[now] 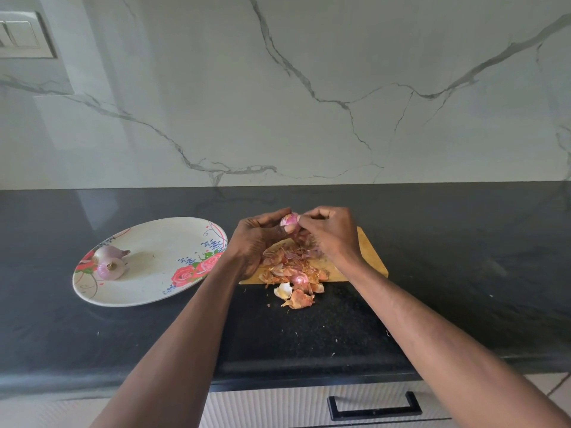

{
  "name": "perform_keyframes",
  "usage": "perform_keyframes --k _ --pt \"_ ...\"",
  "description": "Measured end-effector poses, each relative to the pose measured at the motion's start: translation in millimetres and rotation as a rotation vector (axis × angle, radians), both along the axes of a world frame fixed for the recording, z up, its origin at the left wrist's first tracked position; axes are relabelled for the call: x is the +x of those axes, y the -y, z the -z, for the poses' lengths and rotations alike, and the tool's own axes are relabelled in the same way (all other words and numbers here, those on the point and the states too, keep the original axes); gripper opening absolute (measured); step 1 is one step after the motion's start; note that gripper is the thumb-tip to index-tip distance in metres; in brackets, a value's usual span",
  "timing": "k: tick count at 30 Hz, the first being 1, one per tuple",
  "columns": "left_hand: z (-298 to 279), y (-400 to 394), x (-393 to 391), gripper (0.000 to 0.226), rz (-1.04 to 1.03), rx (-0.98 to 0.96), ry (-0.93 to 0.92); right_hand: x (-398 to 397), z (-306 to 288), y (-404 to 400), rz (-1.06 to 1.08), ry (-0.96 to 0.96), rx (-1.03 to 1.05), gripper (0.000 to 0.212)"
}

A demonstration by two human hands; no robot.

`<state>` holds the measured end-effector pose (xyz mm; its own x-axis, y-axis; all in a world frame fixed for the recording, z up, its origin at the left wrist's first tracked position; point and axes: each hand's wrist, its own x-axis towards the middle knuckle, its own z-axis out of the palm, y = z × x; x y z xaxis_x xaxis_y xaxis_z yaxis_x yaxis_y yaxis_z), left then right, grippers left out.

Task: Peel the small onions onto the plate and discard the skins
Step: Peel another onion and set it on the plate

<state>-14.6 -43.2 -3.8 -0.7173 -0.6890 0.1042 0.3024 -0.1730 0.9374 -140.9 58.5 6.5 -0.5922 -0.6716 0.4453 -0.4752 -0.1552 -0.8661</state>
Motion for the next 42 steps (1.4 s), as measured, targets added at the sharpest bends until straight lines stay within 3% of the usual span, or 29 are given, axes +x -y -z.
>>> perform_keyframes --k 12,18,24,30,34,37,42 --pt "2.2 0.2 -0.8 0.053 -0.002 -0.073 0.025 -3.7 2.5 2.8 0.055 0.001 0.024 0.011" --pt "1.3 2.6 -0.5 0.052 -0.02 -0.081 -0.009 -10.3 -0.5 2.5 -0.042 0.073 0.01 0.017" --pt "4.9 6.1 -3.1 0.057 -0.06 -0.167 0.017 -2.9 -0.6 1.5 -0.033 -0.057 -0.003 0.007" --pt "7.4 5.9 -3.9 0.043 -0.076 -0.26 0.058 -1.7 15.6 12.9 0.106 -0.403 0.071 0.009" --pt "7.1 4.1 -3.6 0.042 -0.077 -0.269 0.065 -1.3 20.3 15.2 0.135 -0.491 0.09 0.006" --pt "7.0 4.5 -3.2 0.044 -0.062 -0.269 0.075 -1.6 18.5 16.2 0.159 -0.441 0.121 0.005" --pt "5.6 4.5 -3.4 0.044 -0.068 -0.236 0.074 -2.7 8.9 10.0 0.078 -0.165 0.067 0.01"
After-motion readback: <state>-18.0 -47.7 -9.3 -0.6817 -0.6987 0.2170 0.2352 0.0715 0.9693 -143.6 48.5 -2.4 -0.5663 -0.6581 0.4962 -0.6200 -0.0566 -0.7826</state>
